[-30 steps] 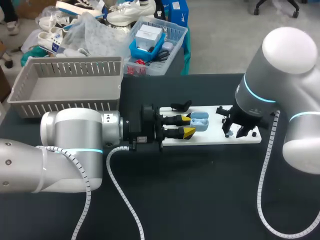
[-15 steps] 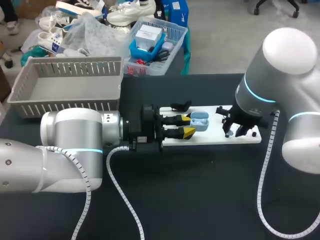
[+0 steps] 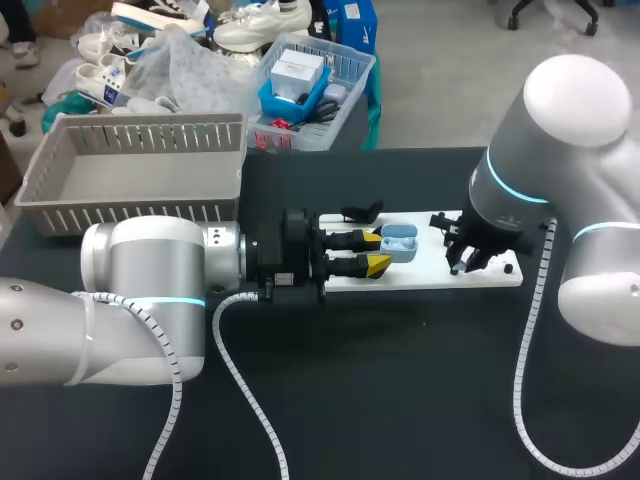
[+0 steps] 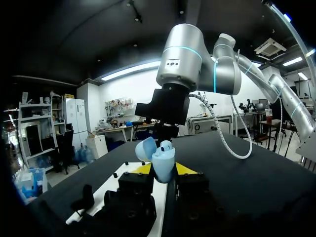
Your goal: Pick up each earbud case from the left stands, insert the matching earbuds, close the lid, and place the case in the box.
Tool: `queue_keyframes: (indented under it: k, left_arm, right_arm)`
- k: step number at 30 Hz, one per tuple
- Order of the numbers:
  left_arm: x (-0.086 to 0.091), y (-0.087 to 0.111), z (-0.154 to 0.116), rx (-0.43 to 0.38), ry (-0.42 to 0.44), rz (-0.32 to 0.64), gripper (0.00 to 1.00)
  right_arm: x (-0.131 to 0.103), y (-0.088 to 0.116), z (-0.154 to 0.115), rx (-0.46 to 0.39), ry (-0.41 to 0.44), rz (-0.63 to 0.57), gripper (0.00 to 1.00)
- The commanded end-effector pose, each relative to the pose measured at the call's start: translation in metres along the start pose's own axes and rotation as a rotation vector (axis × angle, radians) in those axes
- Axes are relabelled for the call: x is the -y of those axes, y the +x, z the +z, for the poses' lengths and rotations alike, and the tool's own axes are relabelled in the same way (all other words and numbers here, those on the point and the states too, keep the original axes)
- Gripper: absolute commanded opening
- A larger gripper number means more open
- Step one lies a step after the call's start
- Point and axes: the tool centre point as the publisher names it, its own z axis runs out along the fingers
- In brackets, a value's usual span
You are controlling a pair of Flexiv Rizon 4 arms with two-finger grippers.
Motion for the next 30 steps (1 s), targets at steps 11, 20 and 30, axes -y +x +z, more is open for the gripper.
queue_keyframes:
  k: [11, 20, 30]
  left_arm:
    - [0.0, 0.0, 0.001, -0.001, -0.003, 0.001, 0.0]
    - [0.0, 0.0, 0.001, -0.001, -0.003, 0.001, 0.0]
    - [0.0, 0.0, 0.001, -0.001, -0.003, 0.001, 0.0]
  right_arm:
    - [-0.004, 0.001, -0.006, 0.001, 0.003, -0.012, 0.0]
    - [-0.002, 0.0, -0.021, 0.013, 0.004, -0.011, 0.0]
    - [0.0, -0.004, -0.059, 0.073, 0.018, -0.037, 0.0]
